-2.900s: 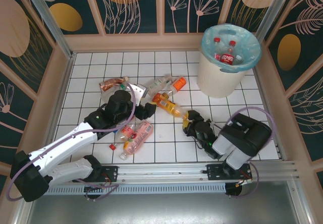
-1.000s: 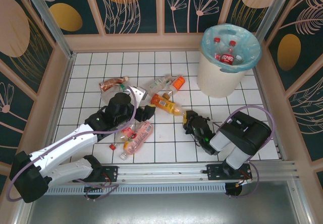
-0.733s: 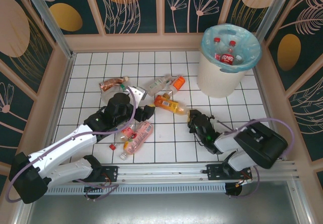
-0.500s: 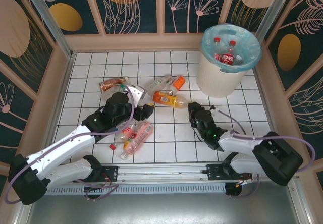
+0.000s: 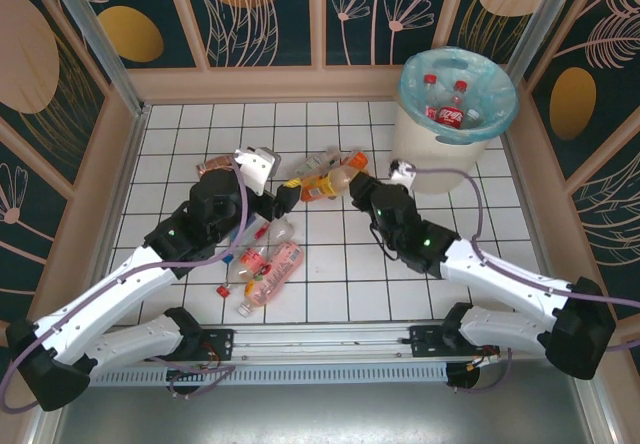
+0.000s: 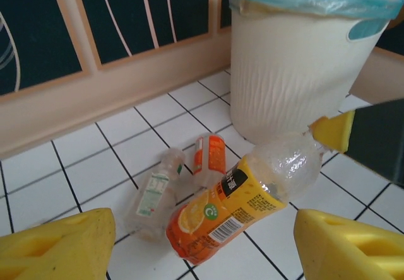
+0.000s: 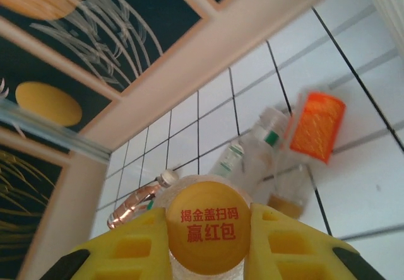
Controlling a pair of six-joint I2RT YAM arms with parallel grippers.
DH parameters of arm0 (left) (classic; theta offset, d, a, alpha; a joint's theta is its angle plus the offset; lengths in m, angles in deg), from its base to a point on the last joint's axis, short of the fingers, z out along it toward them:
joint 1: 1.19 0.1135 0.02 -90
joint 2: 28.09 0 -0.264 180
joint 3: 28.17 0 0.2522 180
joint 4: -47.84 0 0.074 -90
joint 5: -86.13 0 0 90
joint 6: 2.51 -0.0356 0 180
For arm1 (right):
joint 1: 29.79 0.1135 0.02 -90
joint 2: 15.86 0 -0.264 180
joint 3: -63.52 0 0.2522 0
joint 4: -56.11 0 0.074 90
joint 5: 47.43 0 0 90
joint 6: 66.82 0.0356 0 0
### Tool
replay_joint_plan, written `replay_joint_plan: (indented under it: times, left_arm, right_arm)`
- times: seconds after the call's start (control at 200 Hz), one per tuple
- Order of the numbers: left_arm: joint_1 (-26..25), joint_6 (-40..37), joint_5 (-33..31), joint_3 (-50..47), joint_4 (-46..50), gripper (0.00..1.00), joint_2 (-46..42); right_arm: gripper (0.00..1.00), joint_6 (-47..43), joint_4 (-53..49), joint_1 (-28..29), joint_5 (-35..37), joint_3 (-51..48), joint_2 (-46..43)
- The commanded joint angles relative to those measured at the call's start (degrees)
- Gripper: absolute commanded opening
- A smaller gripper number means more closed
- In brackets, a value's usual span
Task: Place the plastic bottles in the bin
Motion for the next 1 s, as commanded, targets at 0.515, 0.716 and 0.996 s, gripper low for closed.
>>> replay_joint_plan:
  times: [0.515,0.716,0.996]
  left_arm:
    - [-0.3,2.9,4.0,8.8,-1.5,0.73,5.7]
    - [-0.3,5.5,8.0,10.8,-0.4,0.72,7.9]
    - [-0.2,7.4,8.4,9.4,-0.1,0.71,8.2]
  right_arm:
    - [0.0,-40.0,-52.7,-10.7,9.0,83.5,28.0]
    - [0.0,-44.3,-61.9,-22.1,11.0,103.4,39.5]
    - [0.0,-40.0,-61.5,-33.3,0.2,91.8,40.4]
